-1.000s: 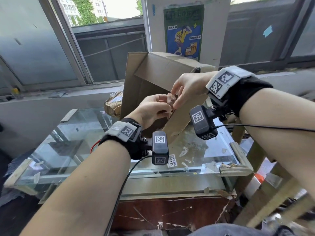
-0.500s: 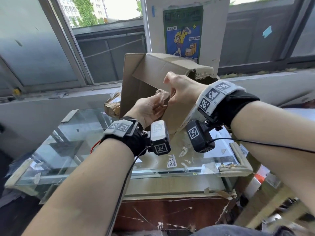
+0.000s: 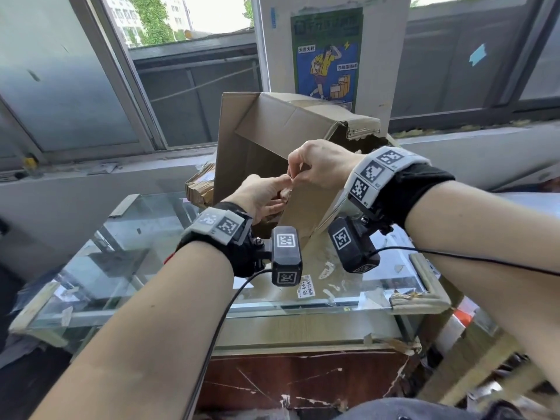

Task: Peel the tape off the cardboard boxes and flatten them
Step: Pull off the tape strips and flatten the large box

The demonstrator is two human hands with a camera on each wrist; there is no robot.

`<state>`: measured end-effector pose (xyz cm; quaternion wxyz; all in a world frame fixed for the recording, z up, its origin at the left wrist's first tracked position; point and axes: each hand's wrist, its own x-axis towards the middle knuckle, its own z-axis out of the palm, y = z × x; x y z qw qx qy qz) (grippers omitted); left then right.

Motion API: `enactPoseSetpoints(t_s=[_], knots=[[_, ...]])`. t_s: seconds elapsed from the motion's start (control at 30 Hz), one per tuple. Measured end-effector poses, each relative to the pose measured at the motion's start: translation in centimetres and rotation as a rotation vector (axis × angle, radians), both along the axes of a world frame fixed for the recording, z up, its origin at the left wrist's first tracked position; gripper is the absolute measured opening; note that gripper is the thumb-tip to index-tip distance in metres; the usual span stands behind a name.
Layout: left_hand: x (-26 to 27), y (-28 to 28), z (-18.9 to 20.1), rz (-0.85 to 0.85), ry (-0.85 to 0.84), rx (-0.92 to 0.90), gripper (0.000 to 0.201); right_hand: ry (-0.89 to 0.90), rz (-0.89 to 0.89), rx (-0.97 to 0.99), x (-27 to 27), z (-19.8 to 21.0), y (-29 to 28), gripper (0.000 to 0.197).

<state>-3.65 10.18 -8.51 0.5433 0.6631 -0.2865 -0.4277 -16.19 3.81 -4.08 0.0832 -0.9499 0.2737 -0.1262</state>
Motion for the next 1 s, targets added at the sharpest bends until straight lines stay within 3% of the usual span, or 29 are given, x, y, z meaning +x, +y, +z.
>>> enactPoseSetpoints(t_s=[0.07, 0.2, 0.3, 0.37, 0.43, 0.5, 0.6, 0.67, 0.73, 0.9, 0.97, 1.0], knots=[[0.1, -0.2, -0.4, 0.071, -0.083, -0.068, 0.052, 0.014, 0.0, 0.001, 0.1, 0.1, 0.0, 0.01], [-0.7, 0.1, 0.0, 0.067, -0.471, -0.237, 0.027, 0.021, -0.013, 0.019, 0.6, 0.4, -0.2, 0.013], [-0.8, 0.5, 0.5, -0.081, -0.537, -0.163, 0.02, 0.019, -0.045, 0.02, 0.7, 0.6, -0.5, 0.013], [-0.7, 0.7, 0.4, -0.228, -0.694, -0.041, 0.016, 0.008, -0.065, 0.026, 0.9, 0.6, -0.3, 0.012], [-0.2, 0.6, -0.1, -0.187, -0.895, -0.021, 0.008, -0.012, -0.06, 0.052, 1.2, 0.6, 0.0, 0.018], [0.3, 0.5, -0.3, -0.134, -0.991, -0.054, 0.004, -0.054, -0.043, 0.115, 1.2, 0.5, 0.1, 0.03], [1.8, 0.4, -0.3, -0.216, -0.936, -0.078, 0.004, -0.162, -0.04, 0.225, 0.5, 0.1, -0.1, 0.052], [2.8, 0.5, -0.3, -0.264, -0.908, -0.086, 0.015, -0.233, -0.067, 0.2, -0.1, -0.3, -0.3, 0.056], [3.6, 0.5, -0.5, -0.275, -0.837, -0.092, 0.012, -0.242, -0.127, 0.154, -0.7, -0.6, -1.2, 0.051], [4.9, 0.6, -0.5, -0.194, -0.833, -0.07, 0.013, 0.02, -0.307, -0.041, -2.0, -1.4, -3.2, 0.023], [4.4, 0.5, -0.2, -0.148, -0.846, -0.02, 0.029, 0.06, -0.297, -0.031, -1.9, -1.5, -3.1, 0.019], [4.2, 0.3, 0.0, -0.094, -0.874, 0.006, 0.046, 0.096, -0.268, -0.018, -1.6, -1.5, -2.7, 0.018]])
